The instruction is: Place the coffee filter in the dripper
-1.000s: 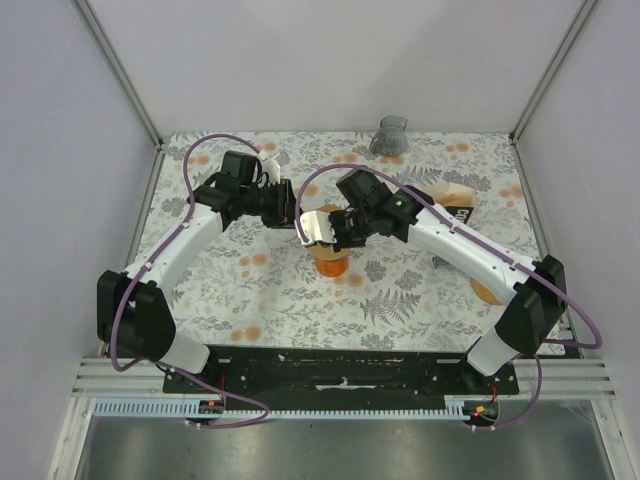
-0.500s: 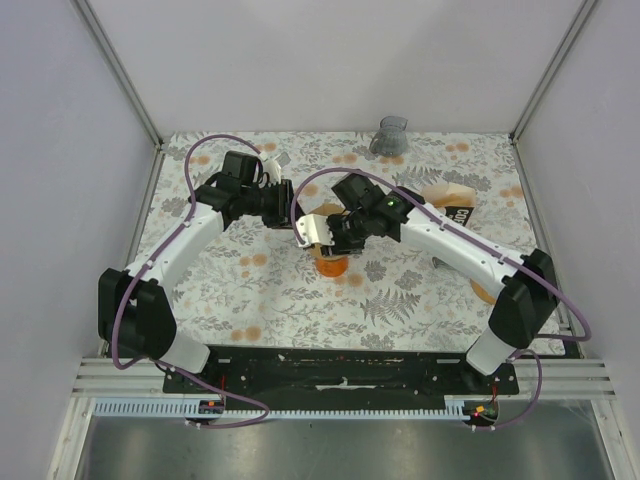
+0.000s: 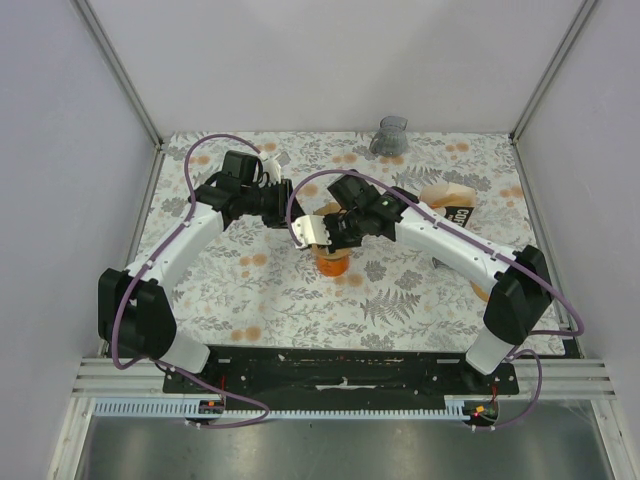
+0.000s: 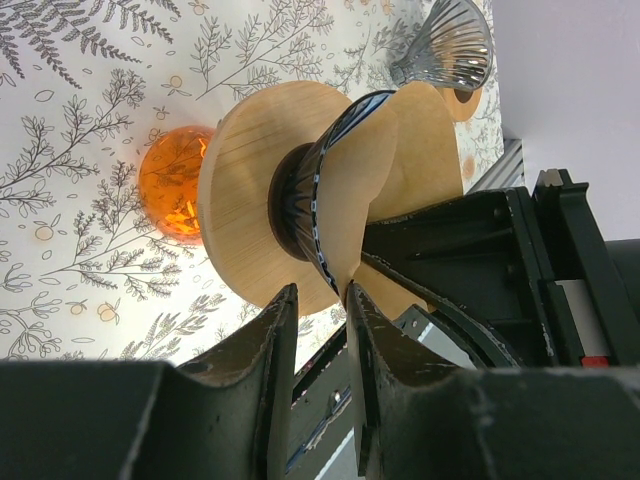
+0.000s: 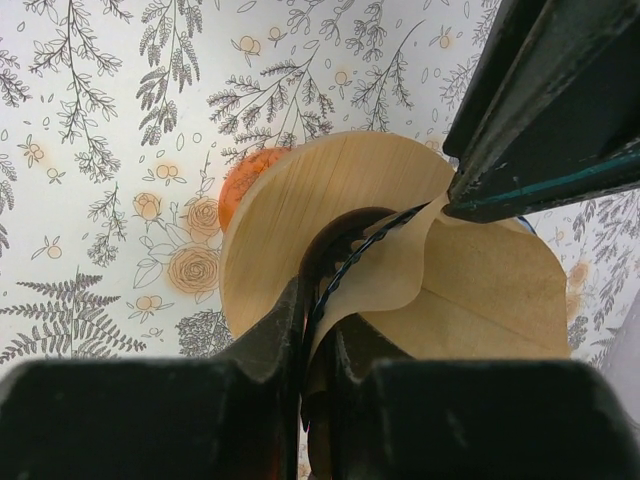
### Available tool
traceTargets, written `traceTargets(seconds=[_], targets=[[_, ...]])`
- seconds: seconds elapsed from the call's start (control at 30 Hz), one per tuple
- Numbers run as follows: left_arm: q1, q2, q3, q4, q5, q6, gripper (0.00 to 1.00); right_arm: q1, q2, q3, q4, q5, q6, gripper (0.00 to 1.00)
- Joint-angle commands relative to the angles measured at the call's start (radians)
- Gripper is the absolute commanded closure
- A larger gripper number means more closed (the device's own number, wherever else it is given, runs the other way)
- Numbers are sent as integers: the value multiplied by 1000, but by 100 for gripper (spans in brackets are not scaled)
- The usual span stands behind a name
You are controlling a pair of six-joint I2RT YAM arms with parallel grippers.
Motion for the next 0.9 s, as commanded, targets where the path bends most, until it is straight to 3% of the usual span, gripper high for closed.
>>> traceTargets(seconds=[0.0,0.13,0.23,0.7,0.87], targets=[[-4,-2,40,-1,-3,30,67,2,-13,2,-27,6,-1,86],[-2,-5,53,-10,-8,38,67,1,-15,-1,-27,17,5,64],[-2,-5,60,-15,-11,44,67,2,-19,-1,-27,17,11,52],[-2,-34,73,-25,-14,64,54,10,-104,-1,6,2,29,27],[-2,-42,82,-33,-25,76,47,11,-153,-2,15,-21,31,13]])
